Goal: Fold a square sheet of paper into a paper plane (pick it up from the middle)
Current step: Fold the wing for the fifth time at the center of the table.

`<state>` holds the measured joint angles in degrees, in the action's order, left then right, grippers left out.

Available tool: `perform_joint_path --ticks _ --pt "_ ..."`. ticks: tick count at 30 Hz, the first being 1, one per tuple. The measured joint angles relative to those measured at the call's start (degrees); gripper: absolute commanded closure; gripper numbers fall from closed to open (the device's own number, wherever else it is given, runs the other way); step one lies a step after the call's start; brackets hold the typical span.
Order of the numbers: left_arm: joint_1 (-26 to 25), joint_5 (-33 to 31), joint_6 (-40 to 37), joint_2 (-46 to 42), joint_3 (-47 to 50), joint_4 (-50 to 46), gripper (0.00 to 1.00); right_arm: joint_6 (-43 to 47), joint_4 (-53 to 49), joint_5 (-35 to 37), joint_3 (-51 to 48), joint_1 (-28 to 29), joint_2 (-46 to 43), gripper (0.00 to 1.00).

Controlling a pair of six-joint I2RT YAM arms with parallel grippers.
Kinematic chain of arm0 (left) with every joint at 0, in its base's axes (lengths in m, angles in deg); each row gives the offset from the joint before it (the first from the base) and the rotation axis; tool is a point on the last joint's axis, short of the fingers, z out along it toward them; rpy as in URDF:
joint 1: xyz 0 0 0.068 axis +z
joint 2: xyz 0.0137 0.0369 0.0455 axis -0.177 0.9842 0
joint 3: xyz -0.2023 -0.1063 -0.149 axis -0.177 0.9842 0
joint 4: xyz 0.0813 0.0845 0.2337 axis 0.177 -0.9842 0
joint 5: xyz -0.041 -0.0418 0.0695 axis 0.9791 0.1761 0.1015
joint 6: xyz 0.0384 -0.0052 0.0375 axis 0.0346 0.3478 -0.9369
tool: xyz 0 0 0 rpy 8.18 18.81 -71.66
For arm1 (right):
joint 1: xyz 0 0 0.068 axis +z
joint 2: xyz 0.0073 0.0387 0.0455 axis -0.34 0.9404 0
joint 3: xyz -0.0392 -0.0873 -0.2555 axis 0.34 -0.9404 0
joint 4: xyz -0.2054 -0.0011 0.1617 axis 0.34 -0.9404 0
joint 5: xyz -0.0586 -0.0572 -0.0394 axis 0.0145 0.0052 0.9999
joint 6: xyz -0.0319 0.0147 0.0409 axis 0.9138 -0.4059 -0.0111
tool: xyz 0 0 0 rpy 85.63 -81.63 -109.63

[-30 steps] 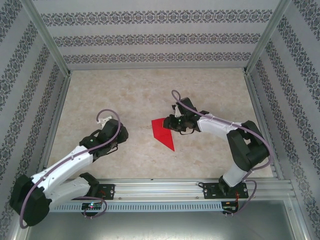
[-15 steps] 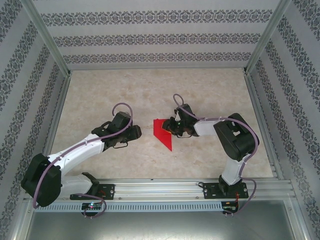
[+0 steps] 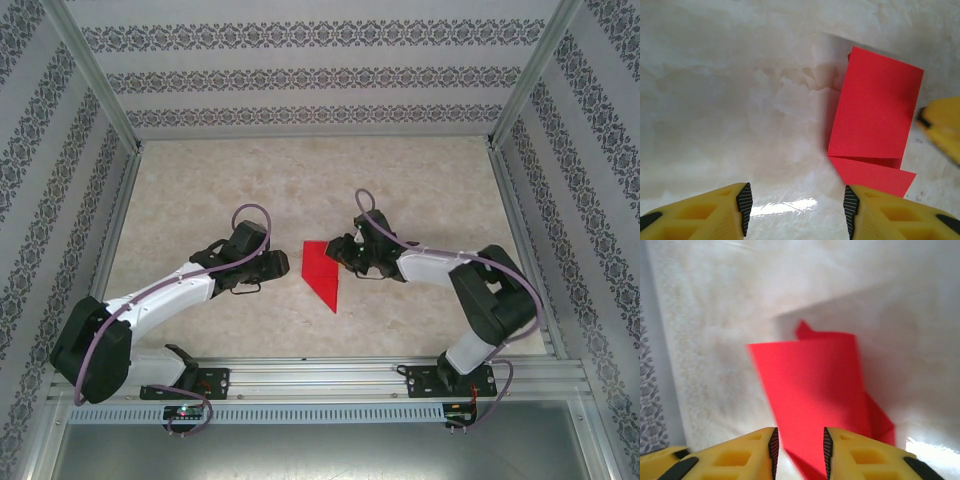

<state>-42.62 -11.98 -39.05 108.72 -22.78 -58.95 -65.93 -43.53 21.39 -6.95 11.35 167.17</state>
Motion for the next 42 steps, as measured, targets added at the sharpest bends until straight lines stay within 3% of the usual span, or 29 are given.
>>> perform_joint_path --ticks 5,8,17,26,42 --pt "0.00 0.94 0.00 1.14 -0.02 0.13 0.45 6.80 -4.92 -2.19 2.25 0.94 -6.14 0.95" --pt "0.00 1.64 0.02 1.73 -0.04 0.22 0.45 8.98 -7.02 -3.80 2.21 2.19 -6.14 0.99" --pt "0.00 5.90 0.00 7.37 -2.67 1.33 0.46 10.34 -8.70 -5.49 0.37 3.37 -0.24 1.00" --pt "0.00 10.03 0.02 11.74 -5.35 2.78 0.46 10.49 -5.92 -6.14 -2.93 1.05 4.90 0.98" --pt "0.00 14.47 3.30 20.15 -9.27 5.05 0.42 9.38 7.65 -13.03 -7.06 -1.51 8.26 0.97"
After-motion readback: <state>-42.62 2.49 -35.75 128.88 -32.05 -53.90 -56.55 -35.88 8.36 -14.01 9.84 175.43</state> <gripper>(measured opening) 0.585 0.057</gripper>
